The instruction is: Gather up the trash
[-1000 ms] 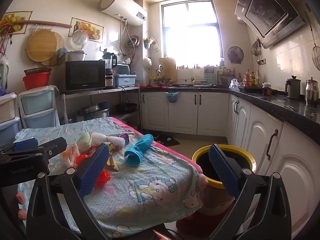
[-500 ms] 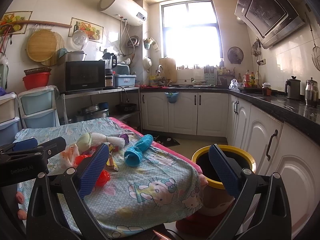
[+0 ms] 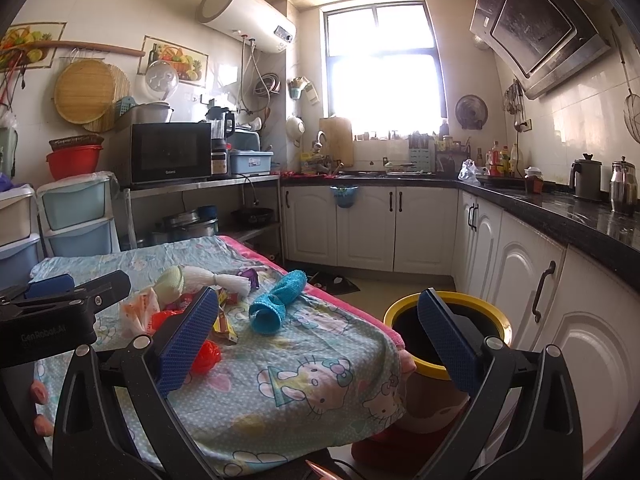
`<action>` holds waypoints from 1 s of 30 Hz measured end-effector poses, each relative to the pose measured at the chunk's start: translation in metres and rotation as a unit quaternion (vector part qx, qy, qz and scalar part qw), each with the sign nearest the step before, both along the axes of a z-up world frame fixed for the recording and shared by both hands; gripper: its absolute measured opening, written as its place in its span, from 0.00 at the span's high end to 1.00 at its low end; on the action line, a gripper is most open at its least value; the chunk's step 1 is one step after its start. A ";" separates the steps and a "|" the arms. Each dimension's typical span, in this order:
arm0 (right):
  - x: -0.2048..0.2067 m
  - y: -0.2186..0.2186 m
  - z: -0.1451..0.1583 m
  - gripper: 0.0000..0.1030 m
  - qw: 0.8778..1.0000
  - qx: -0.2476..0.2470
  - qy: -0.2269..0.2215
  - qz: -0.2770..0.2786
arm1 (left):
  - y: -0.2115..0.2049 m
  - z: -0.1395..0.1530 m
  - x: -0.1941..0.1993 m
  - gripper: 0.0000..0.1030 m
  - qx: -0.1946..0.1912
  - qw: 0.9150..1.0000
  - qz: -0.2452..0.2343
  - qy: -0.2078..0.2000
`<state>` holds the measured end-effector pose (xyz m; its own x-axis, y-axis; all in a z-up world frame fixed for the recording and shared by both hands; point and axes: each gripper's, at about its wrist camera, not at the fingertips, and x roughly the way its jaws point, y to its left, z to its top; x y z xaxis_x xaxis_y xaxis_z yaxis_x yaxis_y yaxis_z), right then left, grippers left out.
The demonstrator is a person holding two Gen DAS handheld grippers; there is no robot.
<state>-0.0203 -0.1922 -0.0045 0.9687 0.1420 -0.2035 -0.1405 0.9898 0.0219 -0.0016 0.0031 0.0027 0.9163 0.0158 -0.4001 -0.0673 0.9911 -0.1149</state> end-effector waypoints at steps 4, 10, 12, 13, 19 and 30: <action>0.000 0.000 0.000 0.06 1.000 0.000 0.000 0.000 | 0.000 0.000 0.000 0.10 -0.001 1.000 -0.001 0.000; 0.000 0.000 0.000 0.06 1.000 -0.001 0.000 0.001 | 0.001 0.000 0.000 0.10 -0.001 1.000 0.000 0.000; 0.000 0.000 0.001 0.06 1.000 -0.001 0.000 0.002 | 0.002 0.000 0.000 0.10 -0.002 1.000 0.001 0.000; 0.000 0.000 0.002 0.06 1.000 -0.002 0.000 0.004 | 0.003 0.001 0.000 0.10 -0.003 1.000 0.001 0.001; 0.003 0.006 0.004 0.06 1.000 -0.017 0.000 0.026 | 0.018 0.002 0.002 0.10 -0.016 1.000 0.010 0.005; 0.015 0.033 0.012 0.06 0.995 -0.036 0.007 0.089 | 0.057 0.013 0.003 0.10 -0.045 0.997 0.062 -0.010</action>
